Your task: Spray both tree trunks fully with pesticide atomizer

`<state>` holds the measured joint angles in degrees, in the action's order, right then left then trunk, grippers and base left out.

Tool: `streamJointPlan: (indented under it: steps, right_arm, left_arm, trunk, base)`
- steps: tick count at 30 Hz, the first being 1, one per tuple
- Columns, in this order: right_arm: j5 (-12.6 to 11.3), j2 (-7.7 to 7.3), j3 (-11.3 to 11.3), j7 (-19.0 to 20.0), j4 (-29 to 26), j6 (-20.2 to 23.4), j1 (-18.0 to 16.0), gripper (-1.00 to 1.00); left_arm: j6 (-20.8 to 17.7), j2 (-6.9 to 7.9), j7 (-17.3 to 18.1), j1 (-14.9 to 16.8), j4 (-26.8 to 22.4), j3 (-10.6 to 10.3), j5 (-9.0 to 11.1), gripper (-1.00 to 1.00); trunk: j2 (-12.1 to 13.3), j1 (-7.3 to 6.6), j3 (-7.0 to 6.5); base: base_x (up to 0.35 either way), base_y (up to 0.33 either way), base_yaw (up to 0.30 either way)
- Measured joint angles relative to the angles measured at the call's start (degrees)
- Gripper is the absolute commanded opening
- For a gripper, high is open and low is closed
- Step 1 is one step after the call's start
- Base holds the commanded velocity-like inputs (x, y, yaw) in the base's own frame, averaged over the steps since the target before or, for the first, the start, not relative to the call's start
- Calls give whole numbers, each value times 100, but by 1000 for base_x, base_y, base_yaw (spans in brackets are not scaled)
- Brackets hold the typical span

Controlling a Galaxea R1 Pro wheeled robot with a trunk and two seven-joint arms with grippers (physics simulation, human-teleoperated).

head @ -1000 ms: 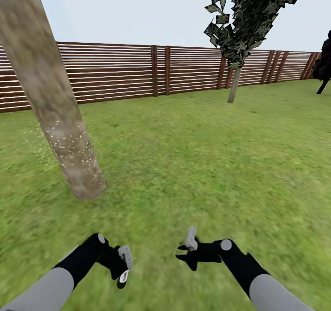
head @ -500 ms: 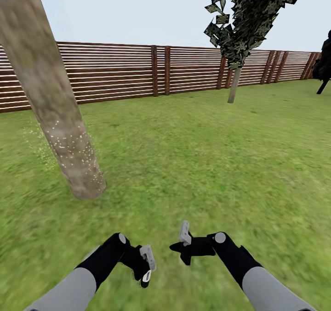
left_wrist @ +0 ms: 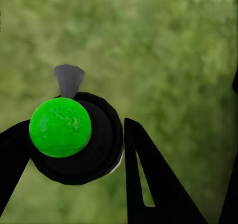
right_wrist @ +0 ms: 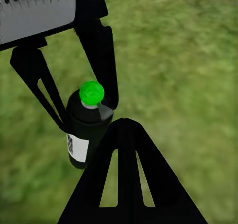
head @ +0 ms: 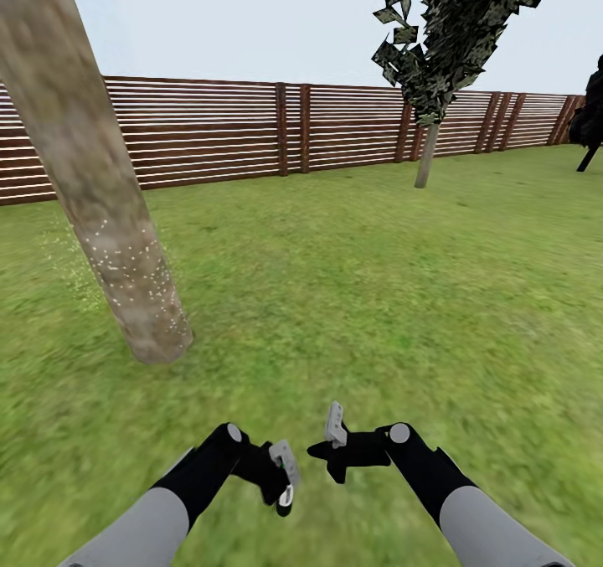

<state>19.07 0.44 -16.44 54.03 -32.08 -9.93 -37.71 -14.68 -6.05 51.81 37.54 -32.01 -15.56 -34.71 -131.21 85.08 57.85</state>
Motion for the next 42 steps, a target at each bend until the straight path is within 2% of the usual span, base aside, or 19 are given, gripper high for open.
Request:
streamJointPlan:
  steps: [4, 9, 13, 18, 22, 30, 35, 42]
  right_arm:
    - [0, 0, 0, -1, 0, 0, 0, -100]
    - [0, 0, 0, 0, 0, 0, 0, -100]
    - [0, 0, 0, 1, 0, -3, 0, -100]
    - [0, 0, 0, 2, 0, -2, 0, -100]
    - [0, 0, 0, 2, 0, -4, 0, -100]
    - [0, 0, 0, 2, 0, -3, 0, -100]
    - [0, 0, 0, 1, 0, -6, 0, -100]
    - [0, 0, 0, 2, 0, -7, 0, -100]
  left_arm:
    - [-3, -15, -4, 1, -139, 13, 26, -100]
    - [-1, -111, -4, -1, -156, 19, 40, -100]
    - [0, -171, -4, -1, -157, 18, 171, -100]
    - [1, -181, -9, -1, -156, 24, 195, -100]
    - [16, -183, -10, -1, -157, 18, 373, -100]
    - [43, -185, -12, -2, -156, 25, 396, -100]
    - [52, -191, -8, -10, -156, 26, 536, -100]
    - [53, -212, -10, -10, -156, 26, 542, -100]
  trunk:
    - [0, 0, 0]
    - [0, 0, 0]
    - [0, 0, 0]
    - [0, 0, 0]
    - [0, 0, 0]
    - [0, 0, 0]
    - [0, 0, 0]
    - [0, 0, 0]
  base:
    - [0, 0, 0]
    - [0, 0, 0]
    - [0, 0, 0]
    - [0, 0, 0]
    - [0, 0, 0]
    - [0, 0, 0]
    - [0, 0, 0]
    - [0, 0, 0]
